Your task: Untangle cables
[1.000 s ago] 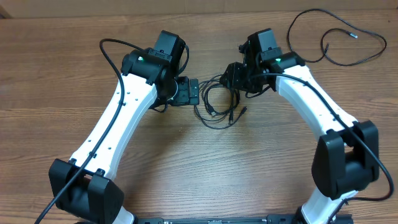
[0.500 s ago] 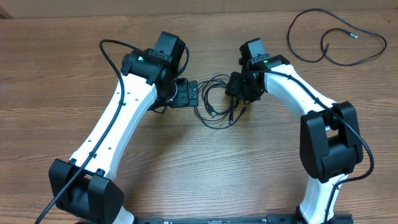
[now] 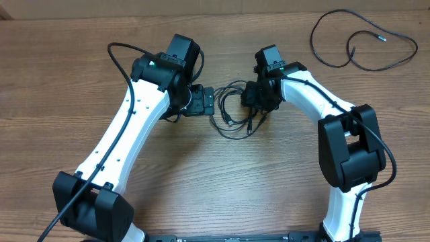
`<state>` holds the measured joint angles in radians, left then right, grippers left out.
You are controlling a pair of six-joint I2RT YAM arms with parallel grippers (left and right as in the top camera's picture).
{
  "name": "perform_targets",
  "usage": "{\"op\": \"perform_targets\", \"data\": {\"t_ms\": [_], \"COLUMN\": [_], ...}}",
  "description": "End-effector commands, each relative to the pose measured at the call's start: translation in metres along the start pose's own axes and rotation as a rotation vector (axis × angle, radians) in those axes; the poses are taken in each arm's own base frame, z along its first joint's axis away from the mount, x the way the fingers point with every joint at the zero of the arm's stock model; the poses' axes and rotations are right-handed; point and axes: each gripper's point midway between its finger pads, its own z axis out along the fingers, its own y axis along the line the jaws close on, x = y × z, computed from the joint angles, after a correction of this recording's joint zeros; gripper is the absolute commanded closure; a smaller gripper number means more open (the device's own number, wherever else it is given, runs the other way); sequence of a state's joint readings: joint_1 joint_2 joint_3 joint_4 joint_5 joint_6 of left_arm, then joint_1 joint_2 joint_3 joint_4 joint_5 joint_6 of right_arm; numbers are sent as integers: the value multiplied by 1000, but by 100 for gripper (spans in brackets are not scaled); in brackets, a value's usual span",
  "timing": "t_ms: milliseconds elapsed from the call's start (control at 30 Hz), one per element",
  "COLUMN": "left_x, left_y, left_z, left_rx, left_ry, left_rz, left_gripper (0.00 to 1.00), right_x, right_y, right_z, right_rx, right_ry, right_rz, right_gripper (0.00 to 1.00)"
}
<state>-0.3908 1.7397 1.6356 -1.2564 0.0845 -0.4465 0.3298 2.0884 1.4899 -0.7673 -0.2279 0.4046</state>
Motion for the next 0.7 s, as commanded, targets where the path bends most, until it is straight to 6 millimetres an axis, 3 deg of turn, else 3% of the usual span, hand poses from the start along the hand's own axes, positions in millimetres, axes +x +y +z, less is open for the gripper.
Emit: {"op": "perform_targets", "data": {"t_ms": [0, 333, 667], "left_x": [-1, -1, 0], "left_y": [1, 1, 2], "left_z": [2, 2, 2], "left_rx": [-13, -14, -15], "left_ry": [-2, 0, 2], "left_rz": [-13, -13, -13], "left_gripper": [0, 1, 0], "right_x": [0, 1, 2], "right_y": [0, -4, 0], "right_z": [2, 2, 3], "right_rx": [13, 36, 33], "right_ry": [-7, -10, -8], "right_rz": [-28, -27, -36], "right_gripper": [58, 75, 66]}}
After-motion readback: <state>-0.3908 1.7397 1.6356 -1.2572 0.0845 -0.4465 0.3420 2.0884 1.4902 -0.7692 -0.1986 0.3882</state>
